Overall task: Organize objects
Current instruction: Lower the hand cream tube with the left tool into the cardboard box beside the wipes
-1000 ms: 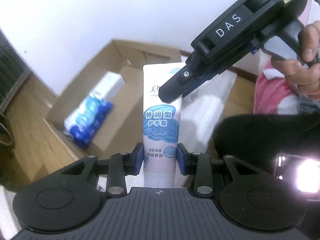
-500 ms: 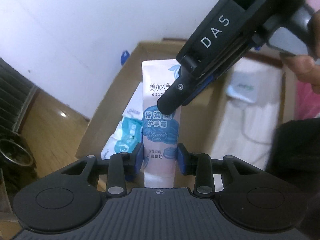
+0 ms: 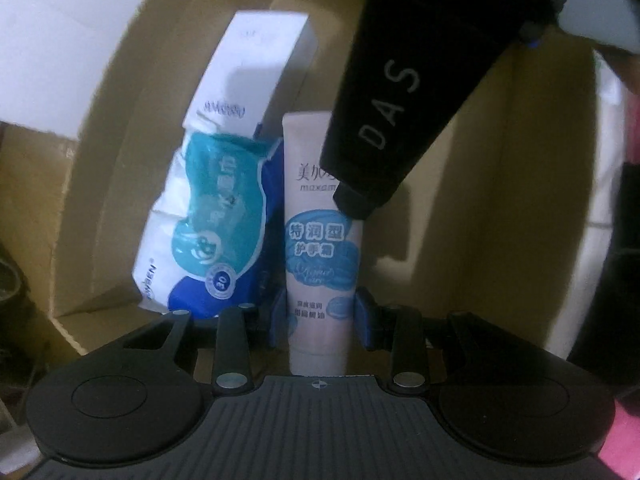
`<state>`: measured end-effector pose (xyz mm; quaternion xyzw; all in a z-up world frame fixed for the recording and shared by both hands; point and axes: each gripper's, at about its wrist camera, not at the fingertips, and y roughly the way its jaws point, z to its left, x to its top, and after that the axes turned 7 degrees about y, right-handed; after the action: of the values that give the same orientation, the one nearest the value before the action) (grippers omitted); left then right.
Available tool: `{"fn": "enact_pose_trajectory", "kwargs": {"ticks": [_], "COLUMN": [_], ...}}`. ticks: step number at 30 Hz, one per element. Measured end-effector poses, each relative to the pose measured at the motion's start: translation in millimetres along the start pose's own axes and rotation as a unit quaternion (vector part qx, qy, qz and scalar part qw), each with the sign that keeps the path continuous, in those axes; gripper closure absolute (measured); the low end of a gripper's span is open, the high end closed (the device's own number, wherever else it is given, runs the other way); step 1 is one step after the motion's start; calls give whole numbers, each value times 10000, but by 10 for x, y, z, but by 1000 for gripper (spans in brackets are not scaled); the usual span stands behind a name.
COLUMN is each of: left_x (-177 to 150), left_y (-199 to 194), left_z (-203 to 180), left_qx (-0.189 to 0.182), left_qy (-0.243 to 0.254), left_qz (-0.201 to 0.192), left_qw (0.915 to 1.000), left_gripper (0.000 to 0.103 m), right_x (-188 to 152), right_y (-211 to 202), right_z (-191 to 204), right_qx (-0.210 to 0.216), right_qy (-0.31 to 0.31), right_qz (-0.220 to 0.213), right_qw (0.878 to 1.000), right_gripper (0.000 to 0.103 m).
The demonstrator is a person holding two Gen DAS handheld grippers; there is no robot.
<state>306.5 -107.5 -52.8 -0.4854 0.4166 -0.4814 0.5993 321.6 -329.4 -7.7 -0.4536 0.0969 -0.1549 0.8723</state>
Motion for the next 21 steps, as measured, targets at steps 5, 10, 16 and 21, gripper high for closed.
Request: {"fn": "enact_pose_trajectory", "kwargs": {"ticks": [5,10,16,21], "left_x": [73,107,57,-4], "left_y": [86,148,172,145], "left_z": [-100,-212,-295,-183], "left_qx": [240,507,711,548], "left_qy": [56,347,364,-561], "left_qz": [259,692,741,651], "left_qw": [9994,9957,9940,9948], "left_gripper": [67,65,64,62], "right_x": [82,121,235,239], "right_y": [5,-12,-128,41], "right_z": [12,-39,-8,64], "right_qx": [-159,-286,-520,-732], "right_qy": [-144,-139,-361,-642], "right_qz": [83,-31,-353,-227], "right_qw": [9997,9995,9974,9950], "right_gripper": [71,71,71,71]}}
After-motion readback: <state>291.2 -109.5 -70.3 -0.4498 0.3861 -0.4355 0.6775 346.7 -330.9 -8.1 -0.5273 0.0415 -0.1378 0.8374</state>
